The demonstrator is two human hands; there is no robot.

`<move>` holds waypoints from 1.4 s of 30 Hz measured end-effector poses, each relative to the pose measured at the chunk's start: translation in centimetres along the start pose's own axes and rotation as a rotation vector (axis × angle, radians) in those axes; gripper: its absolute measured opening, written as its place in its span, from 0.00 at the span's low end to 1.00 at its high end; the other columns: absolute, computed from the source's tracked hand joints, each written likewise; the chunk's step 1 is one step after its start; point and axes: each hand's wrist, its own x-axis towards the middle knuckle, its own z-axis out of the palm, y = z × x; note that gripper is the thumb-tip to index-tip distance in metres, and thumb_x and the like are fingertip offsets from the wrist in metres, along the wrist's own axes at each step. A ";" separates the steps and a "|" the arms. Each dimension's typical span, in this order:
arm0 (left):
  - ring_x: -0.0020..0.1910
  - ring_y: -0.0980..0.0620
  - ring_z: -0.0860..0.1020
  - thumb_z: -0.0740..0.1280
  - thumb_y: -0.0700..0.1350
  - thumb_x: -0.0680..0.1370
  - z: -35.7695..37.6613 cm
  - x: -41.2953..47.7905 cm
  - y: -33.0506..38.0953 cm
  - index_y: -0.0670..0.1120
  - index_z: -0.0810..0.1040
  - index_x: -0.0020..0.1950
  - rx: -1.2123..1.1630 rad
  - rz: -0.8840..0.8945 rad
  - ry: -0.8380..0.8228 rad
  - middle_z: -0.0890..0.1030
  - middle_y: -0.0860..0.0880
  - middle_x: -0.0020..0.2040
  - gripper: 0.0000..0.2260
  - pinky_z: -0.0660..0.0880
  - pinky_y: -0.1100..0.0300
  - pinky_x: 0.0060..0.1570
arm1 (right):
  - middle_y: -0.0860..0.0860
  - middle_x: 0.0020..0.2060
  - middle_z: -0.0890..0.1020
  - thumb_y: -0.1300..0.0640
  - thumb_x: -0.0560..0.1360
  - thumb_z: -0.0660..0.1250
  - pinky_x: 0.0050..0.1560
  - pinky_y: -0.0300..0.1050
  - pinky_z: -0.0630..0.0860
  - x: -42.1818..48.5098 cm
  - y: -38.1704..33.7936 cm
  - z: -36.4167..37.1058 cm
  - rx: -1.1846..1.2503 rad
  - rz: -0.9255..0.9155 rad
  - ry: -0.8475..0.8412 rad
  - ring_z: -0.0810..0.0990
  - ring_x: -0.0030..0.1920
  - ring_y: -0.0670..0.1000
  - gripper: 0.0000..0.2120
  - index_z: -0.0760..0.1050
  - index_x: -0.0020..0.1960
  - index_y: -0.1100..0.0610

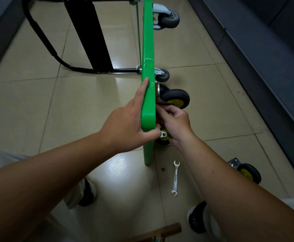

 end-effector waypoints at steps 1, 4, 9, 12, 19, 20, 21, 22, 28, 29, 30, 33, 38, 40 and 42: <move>0.38 0.50 0.81 0.70 0.60 0.71 0.0 0.0 0.0 0.56 0.39 0.82 -0.001 0.000 0.002 0.80 0.50 0.57 0.51 0.81 0.48 0.41 | 0.58 0.47 0.87 0.58 0.74 0.76 0.59 0.59 0.81 -0.1 0.0 0.2 0.007 0.002 0.010 0.86 0.51 0.58 0.08 0.83 0.49 0.62; 0.39 0.49 0.81 0.72 0.58 0.72 0.0 0.0 -0.1 0.56 0.39 0.83 0.001 0.002 0.002 0.80 0.49 0.57 0.51 0.81 0.47 0.41 | 0.58 0.46 0.87 0.58 0.74 0.76 0.58 0.58 0.82 -0.3 -0.1 0.4 0.011 0.027 0.025 0.87 0.50 0.57 0.09 0.83 0.50 0.63; 0.40 0.49 0.81 0.69 0.61 0.70 0.1 0.0 -0.1 0.57 0.38 0.82 -0.007 0.004 -0.002 0.80 0.49 0.59 0.51 0.81 0.48 0.42 | 0.55 0.45 0.88 0.50 0.74 0.76 0.57 0.57 0.82 -0.2 -0.2 0.0 -0.100 0.079 0.013 0.87 0.49 0.54 0.15 0.84 0.49 0.63; 0.39 0.51 0.81 0.69 0.61 0.71 0.1 0.1 -0.2 0.56 0.38 0.82 -0.005 0.006 -0.007 0.80 0.49 0.58 0.51 0.81 0.49 0.41 | 0.55 0.45 0.88 0.48 0.74 0.75 0.56 0.57 0.82 -0.1 -0.1 -0.2 -0.136 0.100 -0.017 0.87 0.49 0.55 0.16 0.84 0.50 0.61; 0.38 0.53 0.80 0.69 0.62 0.71 0.1 0.1 -0.2 0.56 0.37 0.82 0.003 0.012 -0.012 0.79 0.49 0.58 0.51 0.82 0.50 0.40 | 0.56 0.49 0.87 0.60 0.78 0.72 0.56 0.53 0.83 -0.3 -0.3 -0.9 -0.127 -0.009 -0.085 0.86 0.52 0.56 0.10 0.82 0.57 0.62; 0.38 0.53 0.80 0.69 0.62 0.71 0.1 0.1 -0.2 0.56 0.37 0.82 0.002 0.014 -0.012 0.79 0.49 0.59 0.51 0.82 0.51 0.40 | 0.57 0.50 0.87 0.61 0.78 0.71 0.56 0.53 0.83 -0.3 -0.3 -0.9 -0.123 -0.017 -0.084 0.86 0.53 0.56 0.10 0.82 0.57 0.63; 0.38 0.54 0.80 0.69 0.62 0.71 0.1 0.1 -0.2 0.56 0.37 0.82 0.002 0.015 -0.010 0.79 0.50 0.59 0.51 0.82 0.51 0.40 | 0.58 0.50 0.87 0.61 0.78 0.71 0.56 0.54 0.83 -0.3 -0.3 -0.8 -0.115 -0.019 -0.075 0.86 0.53 0.57 0.09 0.82 0.57 0.63; 0.38 0.54 0.80 0.69 0.61 0.71 0.1 0.1 -0.2 0.56 0.38 0.82 0.001 0.015 -0.008 0.79 0.51 0.58 0.51 0.82 0.51 0.40 | 0.59 0.50 0.87 0.61 0.78 0.72 0.57 0.56 0.82 -0.2 -0.3 -0.6 -0.099 -0.016 -0.063 0.86 0.53 0.58 0.09 0.83 0.56 0.63; 0.37 0.55 0.79 0.72 0.58 0.72 0.1 0.1 -0.2 0.55 0.39 0.83 0.003 0.014 0.003 0.74 0.55 0.53 0.51 0.81 0.51 0.40 | 0.55 0.45 0.88 0.54 0.76 0.74 0.55 0.54 0.83 -0.3 -0.3 0.2 -0.080 0.002 0.006 0.87 0.49 0.54 0.10 0.84 0.49 0.61; 0.37 0.54 0.79 0.72 0.58 0.72 0.1 0.1 -0.2 0.55 0.39 0.83 0.004 0.012 0.005 0.76 0.55 0.54 0.51 0.81 0.51 0.40 | 0.54 0.45 0.88 0.54 0.76 0.74 0.55 0.54 0.83 -0.3 -0.2 0.3 -0.080 0.008 0.015 0.87 0.49 0.53 0.10 0.84 0.50 0.62; 0.38 0.52 0.80 0.72 0.58 0.72 0.1 0.1 -0.2 0.55 0.39 0.83 0.006 0.009 0.008 0.77 0.53 0.54 0.51 0.81 0.50 0.40 | 0.54 0.45 0.88 0.54 0.76 0.75 0.55 0.53 0.83 -0.4 -0.2 0.3 -0.086 0.011 0.027 0.87 0.48 0.53 0.10 0.84 0.50 0.62; 0.38 0.52 0.81 0.71 0.59 0.72 0.1 0.0 -0.3 0.56 0.38 0.82 0.003 0.008 0.003 0.80 0.50 0.58 0.51 0.81 0.50 0.40 | 0.55 0.43 0.88 0.49 0.73 0.77 0.52 0.52 0.84 -0.2 -0.1 0.2 -0.118 0.064 0.040 0.87 0.47 0.54 0.16 0.84 0.48 0.63; 0.38 0.52 0.81 0.69 0.61 0.71 0.2 0.1 -0.2 0.57 0.37 0.82 -0.003 0.002 -0.008 0.80 0.49 0.59 0.51 0.82 0.50 0.40 | 0.56 0.44 0.88 0.52 0.75 0.76 0.55 0.57 0.83 -0.2 0.0 -0.5 -0.119 0.069 -0.011 0.87 0.48 0.57 0.14 0.83 0.50 0.63; 0.38 0.52 0.81 0.69 0.62 0.71 0.1 0.1 -0.2 0.56 0.37 0.82 -0.003 0.002 -0.008 0.80 0.49 0.58 0.51 0.81 0.50 0.39 | 0.56 0.45 0.87 0.56 0.76 0.74 0.55 0.56 0.83 -0.4 -0.1 -0.7 -0.139 0.031 -0.030 0.87 0.48 0.55 0.11 0.83 0.52 0.63; 0.37 0.53 0.80 0.69 0.62 0.71 0.1 0.1 -0.2 0.56 0.37 0.82 -0.002 0.005 -0.010 0.80 0.50 0.58 0.51 0.81 0.51 0.39 | 0.55 0.47 0.87 0.58 0.77 0.73 0.56 0.55 0.83 -0.6 -0.3 -0.9 -0.160 -0.010 -0.048 0.87 0.50 0.54 0.09 0.83 0.55 0.62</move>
